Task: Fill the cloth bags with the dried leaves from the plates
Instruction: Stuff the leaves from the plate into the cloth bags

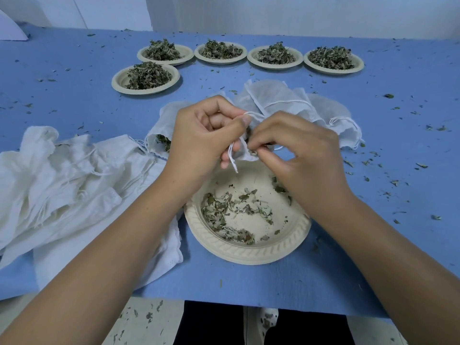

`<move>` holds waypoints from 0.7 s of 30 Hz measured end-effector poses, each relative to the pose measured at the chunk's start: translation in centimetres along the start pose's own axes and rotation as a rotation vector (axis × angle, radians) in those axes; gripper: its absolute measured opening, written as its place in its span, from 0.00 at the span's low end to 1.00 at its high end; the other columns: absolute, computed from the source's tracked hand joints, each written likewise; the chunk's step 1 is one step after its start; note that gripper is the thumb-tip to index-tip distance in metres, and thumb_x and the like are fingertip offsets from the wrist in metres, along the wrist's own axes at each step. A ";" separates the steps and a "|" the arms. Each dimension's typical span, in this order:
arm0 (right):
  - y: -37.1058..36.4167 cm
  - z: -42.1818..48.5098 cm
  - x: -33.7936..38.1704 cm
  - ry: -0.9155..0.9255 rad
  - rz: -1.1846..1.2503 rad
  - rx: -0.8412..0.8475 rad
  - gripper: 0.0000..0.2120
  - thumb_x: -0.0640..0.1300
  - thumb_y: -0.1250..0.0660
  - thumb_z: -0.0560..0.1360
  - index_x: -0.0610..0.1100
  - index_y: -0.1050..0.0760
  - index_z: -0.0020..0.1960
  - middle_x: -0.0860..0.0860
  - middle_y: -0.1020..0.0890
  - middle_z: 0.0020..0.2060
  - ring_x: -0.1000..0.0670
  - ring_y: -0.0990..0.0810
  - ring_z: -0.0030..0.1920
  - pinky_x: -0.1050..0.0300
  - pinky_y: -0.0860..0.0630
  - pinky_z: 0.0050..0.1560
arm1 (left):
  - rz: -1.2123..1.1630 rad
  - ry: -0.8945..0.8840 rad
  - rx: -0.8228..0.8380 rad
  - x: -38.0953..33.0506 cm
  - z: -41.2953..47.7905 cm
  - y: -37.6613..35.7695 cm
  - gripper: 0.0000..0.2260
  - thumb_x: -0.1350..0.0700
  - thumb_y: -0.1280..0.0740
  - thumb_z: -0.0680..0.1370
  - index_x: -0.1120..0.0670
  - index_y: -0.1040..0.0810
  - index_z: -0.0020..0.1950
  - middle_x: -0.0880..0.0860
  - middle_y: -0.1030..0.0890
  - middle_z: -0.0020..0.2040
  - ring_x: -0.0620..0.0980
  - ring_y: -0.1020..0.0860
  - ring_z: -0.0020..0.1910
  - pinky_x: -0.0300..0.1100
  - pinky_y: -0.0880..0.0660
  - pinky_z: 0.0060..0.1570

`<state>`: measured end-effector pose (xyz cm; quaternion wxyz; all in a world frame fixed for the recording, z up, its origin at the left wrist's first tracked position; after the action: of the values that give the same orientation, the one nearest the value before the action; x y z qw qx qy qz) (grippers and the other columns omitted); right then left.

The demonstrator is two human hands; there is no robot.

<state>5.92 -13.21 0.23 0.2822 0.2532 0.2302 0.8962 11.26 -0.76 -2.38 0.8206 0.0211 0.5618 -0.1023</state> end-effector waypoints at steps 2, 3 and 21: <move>-0.9 -0.1 0.1 0.046 -0.098 0.082 0.10 0.25 0.35 0.68 0.36 0.19 0.41 0.45 0.17 0.39 0.44 0.19 0.41 0.48 0.24 0.43 | 0.014 -0.001 0.006 0.1 0.0 -0.1 0.07 0.64 0.31 0.76 0.56 0.22 0.39 0.48 0.23 0.23 0.43 0.31 0.18 0.37 0.31 0.21; -0.8 -0.2 0.0 0.048 -0.099 0.082 0.12 0.24 0.38 0.67 0.36 0.19 0.41 0.45 0.16 0.40 0.44 0.19 0.42 0.48 0.24 0.45 | 0.017 -0.001 -0.006 0.1 0.0 0.0 0.07 0.64 0.31 0.76 0.56 0.22 0.39 0.47 0.24 0.23 0.43 0.31 0.17 0.37 0.32 0.21; -0.4 -0.3 -3.1 -0.379 -0.130 0.449 0.14 0.34 0.43 0.70 0.49 0.24 0.37 0.58 0.24 0.29 0.56 0.27 0.31 0.57 0.31 0.37 | -0.123 0.007 -0.143 0.3 0.4 1.5 0.09 0.62 0.31 0.75 0.52 0.21 0.36 0.47 0.26 0.22 0.41 0.34 0.17 0.31 0.36 0.19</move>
<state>8.09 -14.93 -1.26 0.3137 0.4569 0.3817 0.7397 12.07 0.61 -2.64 0.8102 -0.0717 0.5709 -0.1119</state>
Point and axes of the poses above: each hand's wrist, its own z-axis towards the middle knuckle, its own y-axis out of the back of the hand, x = y × z, the point moved 7 cm from there along z, towards the middle knuckle
